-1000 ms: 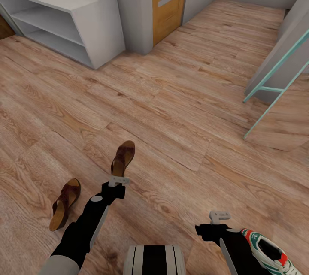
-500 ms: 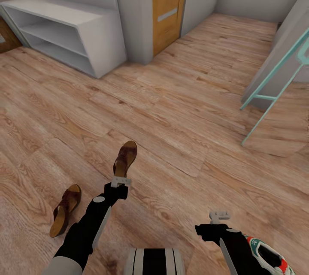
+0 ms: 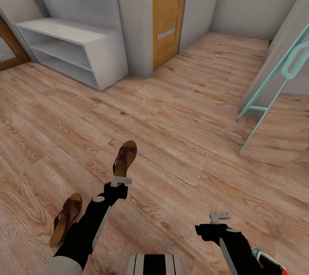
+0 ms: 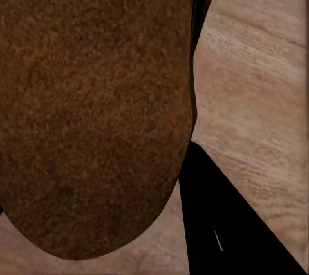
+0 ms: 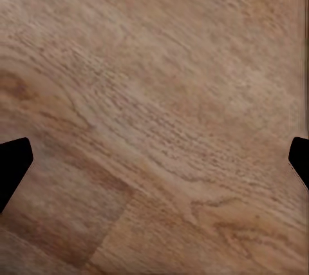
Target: Pick up the two gym shoes and the two sandals from the corridor floor and place them onto the hallstand (shoe rack) in the corridor, making sure they are on the rack and not on the floor. Arrange them so the two gym shoes are next to each other and the two sandals are next to each other.
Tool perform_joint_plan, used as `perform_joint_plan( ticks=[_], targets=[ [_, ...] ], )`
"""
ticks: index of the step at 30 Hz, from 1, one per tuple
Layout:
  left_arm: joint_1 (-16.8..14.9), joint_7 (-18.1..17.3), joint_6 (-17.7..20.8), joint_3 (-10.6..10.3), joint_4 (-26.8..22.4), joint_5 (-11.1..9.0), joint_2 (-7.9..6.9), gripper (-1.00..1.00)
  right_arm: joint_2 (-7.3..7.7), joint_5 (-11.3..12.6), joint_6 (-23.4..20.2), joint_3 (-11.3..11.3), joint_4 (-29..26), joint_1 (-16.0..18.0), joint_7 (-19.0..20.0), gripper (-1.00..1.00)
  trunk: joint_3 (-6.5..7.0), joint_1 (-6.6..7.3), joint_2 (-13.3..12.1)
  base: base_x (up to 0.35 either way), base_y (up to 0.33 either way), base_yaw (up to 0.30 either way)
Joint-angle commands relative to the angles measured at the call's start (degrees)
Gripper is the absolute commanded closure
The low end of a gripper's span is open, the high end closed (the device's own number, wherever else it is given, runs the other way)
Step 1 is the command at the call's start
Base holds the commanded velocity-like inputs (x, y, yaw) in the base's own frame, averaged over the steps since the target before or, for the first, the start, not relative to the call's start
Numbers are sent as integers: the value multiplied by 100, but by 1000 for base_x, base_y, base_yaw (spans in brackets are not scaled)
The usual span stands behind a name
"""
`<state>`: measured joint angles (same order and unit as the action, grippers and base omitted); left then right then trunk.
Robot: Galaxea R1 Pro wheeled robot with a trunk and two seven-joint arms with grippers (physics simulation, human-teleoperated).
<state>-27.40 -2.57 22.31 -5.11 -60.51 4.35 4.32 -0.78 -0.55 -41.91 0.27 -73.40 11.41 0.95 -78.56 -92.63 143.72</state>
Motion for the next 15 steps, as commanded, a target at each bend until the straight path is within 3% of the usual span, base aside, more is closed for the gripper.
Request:
perform_joint_plan(
  ticks=[1, 15],
  targets=[
    [-3, -36, 36, 6, -10, 63, 3, 100, -2, -7, -28, 4, -5, 2, 10, -100, 28, 3, 0, 0, 0, 0],
    [-20, -38, 144, -3, -185, 49, 9, 100, -2, -7, -27, 0, 0, 4, 2, -100, 470, 39, -19, 0, 0, 0]
  ],
)
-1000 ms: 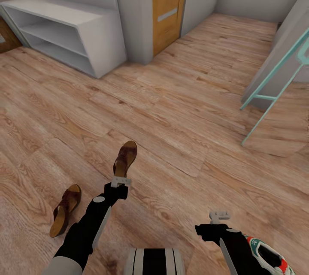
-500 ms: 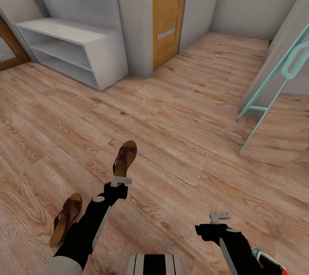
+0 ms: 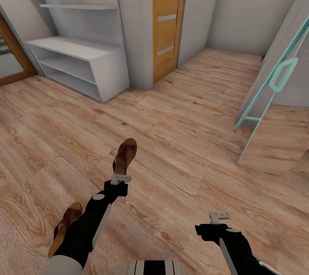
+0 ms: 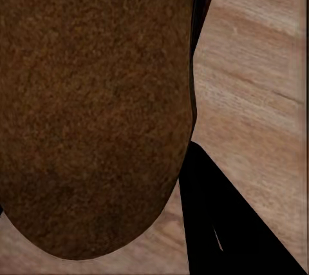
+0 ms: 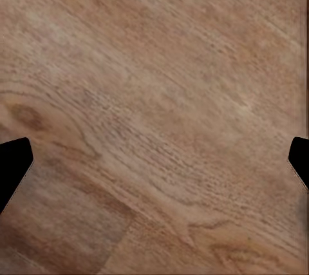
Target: Pick up the two gym shoes and the two sandals from the corridor floor and place them onto the hallstand (shoe rack) in the corridor, making sure they are on the rack and not on the floor. Arrange them so the two gym shoes are next to each other and the two sandals are next to each other.
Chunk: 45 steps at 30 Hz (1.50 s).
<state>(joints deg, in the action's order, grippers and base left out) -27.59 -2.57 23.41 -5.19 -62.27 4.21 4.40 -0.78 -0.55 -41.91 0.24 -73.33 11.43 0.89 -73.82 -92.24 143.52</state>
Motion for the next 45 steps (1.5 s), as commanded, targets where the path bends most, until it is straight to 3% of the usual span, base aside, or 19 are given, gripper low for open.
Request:
perform_joint_plan(
  ticks=[1, 6, 11, 22, 28, 39, 45],
  targets=[
    [-1, -39, 36, 3, -10, 35, 4, 100, -1, -7, -28, 3, -8, 1, 9, -100, 28, 3, 0, 0, 0, 0],
    [-1, -35, 39, -7, -13, -437, 1, 100, 1, -7, -28, 3, -14, 1, 8, -100, 186, 16, -7, 0, 0, 0],
    [-1, -33, 38, -8, -14, -549, -3, 100, 6, -7, -28, 3, -15, -1, 8, -100, 344, 29, -13, 0, 0, 0],
    [-1, -33, 40, -9, -14, -578, -1, 100, 5, -7, -28, 3, -15, -1, 8, -100, 690, 62, -38, 0, 0, 0],
    [-1, -33, 39, -9, -13, -579, -3, 100, 7, -7, -28, 3, -14, -1, 8, -100, 854, 194, -279, 0, 0, 0],
    [-1, -33, 36, -9, -14, -584, -2, 100, 7, 5, -34, 26, -13, -1, 16, -100, 927, 194, -279, 9, 0, 0],
    [-1, -33, 38, -9, -14, -581, 0, 100, 7, 18, -29, 9, -19, 0, 46, -100, 928, 194, -279, 265, 0, 0]
  ],
)
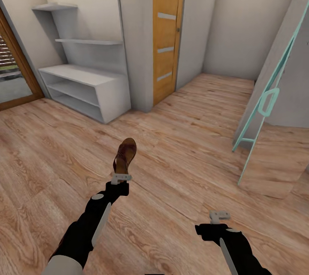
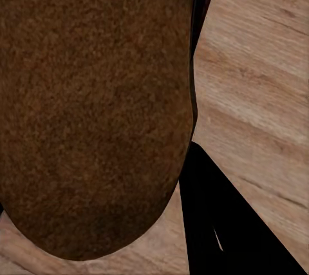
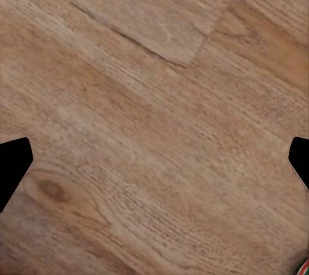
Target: Pick up the two gym shoes and the two sandals from the corridor floor and place them onto the hallstand (shoe rack) in the corridor, making sure they are on the rack and not on the floor. Arrange them so the two gym shoes are next to each other and the two sandals are next to each other.
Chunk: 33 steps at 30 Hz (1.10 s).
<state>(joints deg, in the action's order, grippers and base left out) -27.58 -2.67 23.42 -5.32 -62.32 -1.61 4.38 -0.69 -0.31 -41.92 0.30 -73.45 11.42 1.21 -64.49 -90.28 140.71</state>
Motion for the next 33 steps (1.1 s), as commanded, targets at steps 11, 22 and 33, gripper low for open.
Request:
perform_joint_plan(
  ticks=[11, 22, 33],
  targets=[
    [-2, -25, 32, 3, -8, -2, 1, 100, -1, -4, -27, 27, -3, 1, -14, -100, -5, -2, 2, 338, 0, 0],
    [-2, -26, 31, -4, -7, -6, 1, 100, -1, 13, -27, 31, -3, 2, -16, -100, -5, -2, 2, 342, 0, 0],
    [-2, -28, 31, -4, -8, -6, 1, 100, -1, 13, -27, 21, -3, 2, 18, -100, 29, -2, 2, 342, 0, -112]
  ],
)
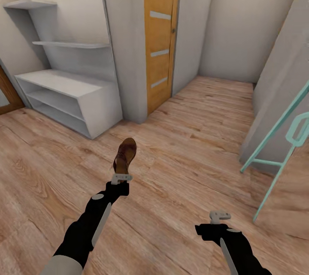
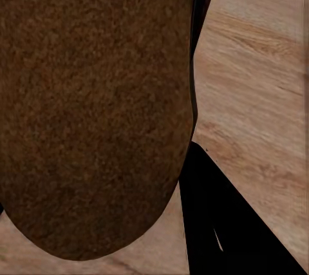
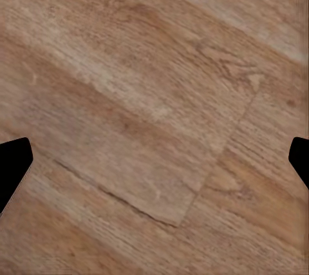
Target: Pick up the two gym shoes and the two sandals from the corridor floor and place them onto the hallstand (shoe rack) in the corridor, making sure they are on the rack and not on the floor. Arrange them so the two gym shoes are next to each other and the two sandals are next to each other.
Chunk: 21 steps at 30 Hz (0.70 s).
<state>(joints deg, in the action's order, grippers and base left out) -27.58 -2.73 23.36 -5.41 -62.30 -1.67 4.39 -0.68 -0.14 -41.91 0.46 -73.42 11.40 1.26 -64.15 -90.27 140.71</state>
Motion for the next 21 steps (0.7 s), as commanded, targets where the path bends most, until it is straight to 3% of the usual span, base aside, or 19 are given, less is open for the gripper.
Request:
perform_joint_plan(
  ticks=[1, 21],
  targets=[
    [-1, -22, 37, 5, -10, 0, 1, 100, -3, -3, -29, 5, -6, 3, 14, -100, -2, -2, 2, 342, 0, -115],
    [-1, -21, 37, 5, -11, 0, 1, 100, 6, 5, -36, -2, -6, 4, 15, -100, 3, -2, 2, 342, 0, -9]
  ],
)
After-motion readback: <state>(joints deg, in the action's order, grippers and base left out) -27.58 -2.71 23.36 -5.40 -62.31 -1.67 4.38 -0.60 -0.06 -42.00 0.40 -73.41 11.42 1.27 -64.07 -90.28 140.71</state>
